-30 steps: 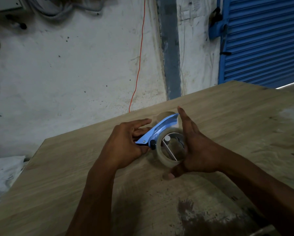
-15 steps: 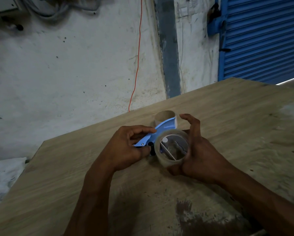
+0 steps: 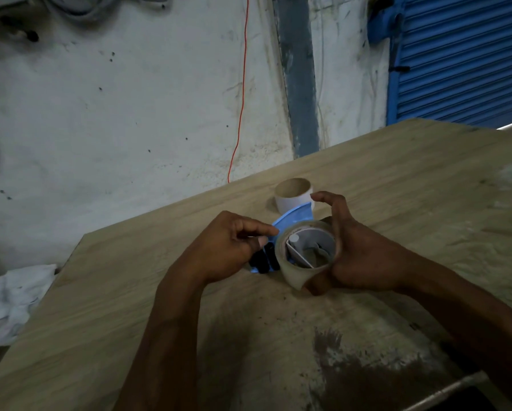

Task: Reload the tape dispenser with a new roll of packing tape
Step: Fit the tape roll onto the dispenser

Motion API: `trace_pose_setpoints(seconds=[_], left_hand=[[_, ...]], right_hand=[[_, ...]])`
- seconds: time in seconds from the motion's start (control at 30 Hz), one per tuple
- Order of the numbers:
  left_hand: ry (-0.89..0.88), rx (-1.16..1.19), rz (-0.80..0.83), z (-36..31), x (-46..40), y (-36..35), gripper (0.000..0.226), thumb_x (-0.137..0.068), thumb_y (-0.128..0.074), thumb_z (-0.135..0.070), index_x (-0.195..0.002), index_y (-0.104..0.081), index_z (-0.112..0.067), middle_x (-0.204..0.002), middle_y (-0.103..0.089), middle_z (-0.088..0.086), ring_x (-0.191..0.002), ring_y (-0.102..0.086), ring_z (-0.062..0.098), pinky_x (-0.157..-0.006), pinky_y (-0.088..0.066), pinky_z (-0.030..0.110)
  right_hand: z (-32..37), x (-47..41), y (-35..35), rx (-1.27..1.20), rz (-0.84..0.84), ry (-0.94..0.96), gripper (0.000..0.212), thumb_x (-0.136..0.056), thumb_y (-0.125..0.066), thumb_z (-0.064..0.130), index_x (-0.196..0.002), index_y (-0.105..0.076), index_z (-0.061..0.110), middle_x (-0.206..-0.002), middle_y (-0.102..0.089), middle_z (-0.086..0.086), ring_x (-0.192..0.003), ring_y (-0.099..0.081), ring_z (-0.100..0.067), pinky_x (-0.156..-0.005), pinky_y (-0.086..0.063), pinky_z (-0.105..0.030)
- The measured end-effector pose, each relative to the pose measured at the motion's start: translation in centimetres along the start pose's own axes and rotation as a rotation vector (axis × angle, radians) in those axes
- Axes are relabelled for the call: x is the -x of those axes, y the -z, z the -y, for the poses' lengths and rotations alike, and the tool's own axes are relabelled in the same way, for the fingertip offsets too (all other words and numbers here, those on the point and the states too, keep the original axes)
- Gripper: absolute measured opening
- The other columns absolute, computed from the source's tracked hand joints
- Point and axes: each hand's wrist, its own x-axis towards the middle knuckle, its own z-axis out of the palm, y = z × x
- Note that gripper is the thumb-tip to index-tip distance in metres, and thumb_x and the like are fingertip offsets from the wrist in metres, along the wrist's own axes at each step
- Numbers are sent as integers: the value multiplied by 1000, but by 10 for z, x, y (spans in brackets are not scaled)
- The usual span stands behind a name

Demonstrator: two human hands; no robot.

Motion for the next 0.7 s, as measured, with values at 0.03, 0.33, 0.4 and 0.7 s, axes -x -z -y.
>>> trace_pose_setpoints(seconds=[0.03, 0.33, 0.4, 0.7], left_hand=[[-3, -13, 15, -1, 0, 0, 28, -99, -63, -4, -113, -80, -22, -108, -79, -8, -98, -74, 7, -94, -61, 41], [13, -93, 24, -13, 2, -4, 23, -95, -66, -10, -104, -82, -23, -101, -78, -12, -87, -74, 4, -85, -62, 32], [1, -150, -5, -18, 2, -9, 25, -90, -66, -11, -105, -82, -24, -106, -77, -10, -83, -74, 4, -81, -63, 31], [33, -140, -14, -19, 3, -6, 11, -91, -75, -20, -90, -83, -28, -91, -77, -17, -87, -70, -2, -84, -59, 26]], right_hand=[[-1, 0, 0, -19, -4, 7, 142, -50, -101, 26, -142, 3, 58, -115, -65, 2, -103, -69, -14, -93, -59, -39], [-14, 6, 2, -130, -14, 84, 139, -48, -102, 14, -143, -6, 48, -119, -65, 0, -106, -69, -7, -94, -58, -28], [-16, 6, 3, -141, -3, 97, 139, -50, -102, 10, -146, -6, 42, -119, -66, -1, -107, -69, -5, -95, -57, -25], [-23, 7, 8, -134, 46, 117, 140, -49, -103, 15, -146, -7, 43, -125, -67, 1, -115, -66, -3, -98, -55, -24]])
